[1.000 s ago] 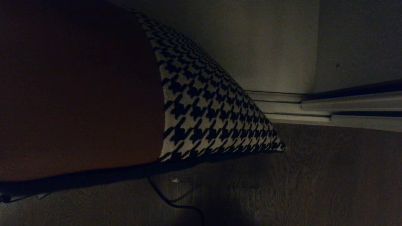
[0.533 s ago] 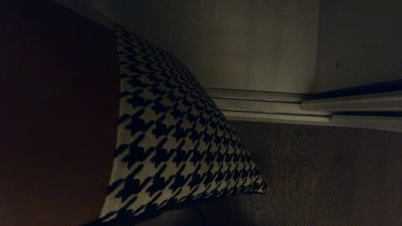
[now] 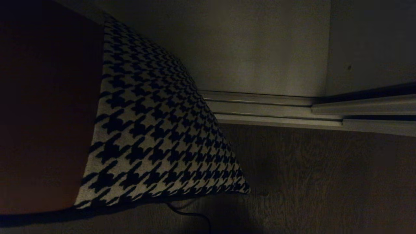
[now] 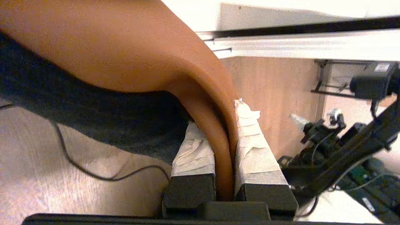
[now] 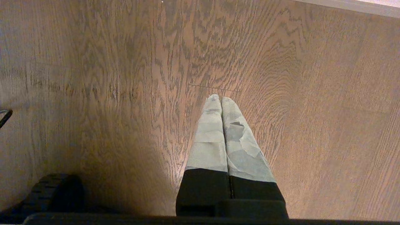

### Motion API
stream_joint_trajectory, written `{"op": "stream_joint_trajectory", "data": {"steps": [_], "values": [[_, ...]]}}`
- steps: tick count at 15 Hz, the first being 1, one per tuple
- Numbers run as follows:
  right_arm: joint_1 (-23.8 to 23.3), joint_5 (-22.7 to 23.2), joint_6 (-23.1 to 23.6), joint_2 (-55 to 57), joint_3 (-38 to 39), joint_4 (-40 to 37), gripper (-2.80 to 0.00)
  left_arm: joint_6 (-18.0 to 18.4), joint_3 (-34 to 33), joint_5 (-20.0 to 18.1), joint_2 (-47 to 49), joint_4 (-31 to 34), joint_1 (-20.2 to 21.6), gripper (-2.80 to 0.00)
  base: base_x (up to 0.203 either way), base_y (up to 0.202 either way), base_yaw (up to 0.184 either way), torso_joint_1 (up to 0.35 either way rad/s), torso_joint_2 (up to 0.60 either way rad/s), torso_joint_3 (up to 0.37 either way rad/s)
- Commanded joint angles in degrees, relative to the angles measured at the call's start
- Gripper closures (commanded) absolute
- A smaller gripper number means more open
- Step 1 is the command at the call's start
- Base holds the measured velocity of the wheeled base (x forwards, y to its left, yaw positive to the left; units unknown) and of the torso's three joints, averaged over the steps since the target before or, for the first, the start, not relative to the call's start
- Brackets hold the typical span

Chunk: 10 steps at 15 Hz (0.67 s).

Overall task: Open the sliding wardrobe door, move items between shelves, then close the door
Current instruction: Place the pillow on the higher shelf

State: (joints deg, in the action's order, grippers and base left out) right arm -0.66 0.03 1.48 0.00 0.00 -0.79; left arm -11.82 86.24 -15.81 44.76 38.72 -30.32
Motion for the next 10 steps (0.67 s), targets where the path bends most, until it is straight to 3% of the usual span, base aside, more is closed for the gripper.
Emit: {"op": "stream_joint_trajectory", "data": {"steps": [1, 10], "values": [[0.0, 0.0, 0.0, 0.1, 0.2, 0.0, 0.0, 0.0, 0.6, -0.1, -1.2, 0.7, 0.0, 0.0, 0.0, 0.0, 0.0, 0.0, 0.0, 0.0], [0.0, 0.1, 0.0, 0.1, 0.2, 0.0, 0.0, -4.2, 4.7, 0.0, -1.2, -0.2, 1.0, 0.0, 0.0, 0.0, 0.0, 0.0, 0.0, 0.0]]}}
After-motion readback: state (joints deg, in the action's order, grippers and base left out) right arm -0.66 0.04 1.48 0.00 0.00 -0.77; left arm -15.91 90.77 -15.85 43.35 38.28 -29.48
